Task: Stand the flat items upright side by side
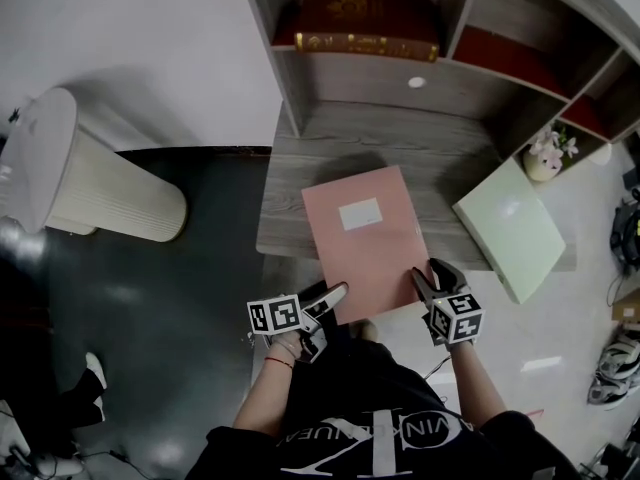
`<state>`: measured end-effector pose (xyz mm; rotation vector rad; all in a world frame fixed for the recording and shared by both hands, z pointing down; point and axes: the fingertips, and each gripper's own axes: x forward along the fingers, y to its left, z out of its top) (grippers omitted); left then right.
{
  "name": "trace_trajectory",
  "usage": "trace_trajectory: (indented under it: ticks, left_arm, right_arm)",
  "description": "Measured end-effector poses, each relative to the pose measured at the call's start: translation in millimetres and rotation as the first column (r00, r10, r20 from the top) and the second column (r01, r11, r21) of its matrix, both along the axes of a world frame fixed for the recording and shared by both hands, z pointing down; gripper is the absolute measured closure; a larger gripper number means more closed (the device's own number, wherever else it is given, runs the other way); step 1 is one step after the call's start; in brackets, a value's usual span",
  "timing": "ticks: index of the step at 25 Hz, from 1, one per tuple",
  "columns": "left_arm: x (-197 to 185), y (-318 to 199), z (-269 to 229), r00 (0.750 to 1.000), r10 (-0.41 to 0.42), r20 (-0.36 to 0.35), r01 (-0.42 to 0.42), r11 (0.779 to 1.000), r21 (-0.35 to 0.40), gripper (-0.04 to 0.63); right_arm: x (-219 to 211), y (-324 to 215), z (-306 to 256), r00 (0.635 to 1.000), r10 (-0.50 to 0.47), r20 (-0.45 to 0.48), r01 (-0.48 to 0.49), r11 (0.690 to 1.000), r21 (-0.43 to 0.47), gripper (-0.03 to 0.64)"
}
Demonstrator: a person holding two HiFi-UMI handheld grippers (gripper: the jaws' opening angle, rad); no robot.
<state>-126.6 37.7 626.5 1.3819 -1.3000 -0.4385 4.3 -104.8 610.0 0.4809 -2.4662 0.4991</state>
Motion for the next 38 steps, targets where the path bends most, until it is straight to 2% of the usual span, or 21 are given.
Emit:
trace_trajectory:
  ticks: [4,10,15,20,23,27,31,38]
  left_arm:
    - [-12.2,-16.5,9.3,1.0,0.022,0.013,-0.022,1.0,-0.011,0.236]
    - [-19.0,-30.7,22.4,0.996,0.015,-0.09,-0.015,1.0,-0.004,0.235]
    - [-16.7,-37.3,24.2,0.992,0.033,-0.119,-0.033,0.999,0.0,0.241]
    - [-16.7,-34.7,23.7,0.991,0.022,-0.129,-0.023,1.0,-0.009,0.256]
    - [-17.5,-32.3,23.8,0.991,0.002,-0.131,-0.004,1.0,-0.013,0.259]
    - [-20.6,-27.6,23.6,0.992,-0.013,-0.122,0.011,1.0,-0.017,0.261]
    - [-26.8,-26.0,17.8,0.995,-0.027,-0.091,0.027,1.0,-0.009,0.264]
    - [-39.8,-23.6,-6.4,0.999,-0.023,0.041,0.021,0.999,0.04,0.272]
  right_arm:
    - [-0.1,0.1,0.7,1.0,0.001,-0.002,-0.001,1.0,-0.005,0.419]
    - [-1.5,-0.6,1.3,1.0,0.004,-0.007,-0.004,1.0,-0.006,0.416]
    - [-1.6,-1.5,1.3,1.0,0.0,-0.014,0.0,1.0,-0.007,0.414]
    - [-5.1,-6.0,2.3,1.0,-0.01,-0.017,0.009,0.998,-0.063,0.41]
    - [-13.3,-13.3,4.8,1.0,-0.022,-0.012,0.021,0.992,-0.126,0.384]
    - [-29.7,-16.9,8.6,0.997,-0.075,-0.015,0.071,0.983,-0.169,0.348]
    - [-40.6,-15.0,10.0,0.995,-0.099,0.003,0.097,0.97,-0.223,0.36]
    - [-46.4,-6.7,4.4,0.996,-0.089,0.032,0.094,0.966,-0.241,0.365]
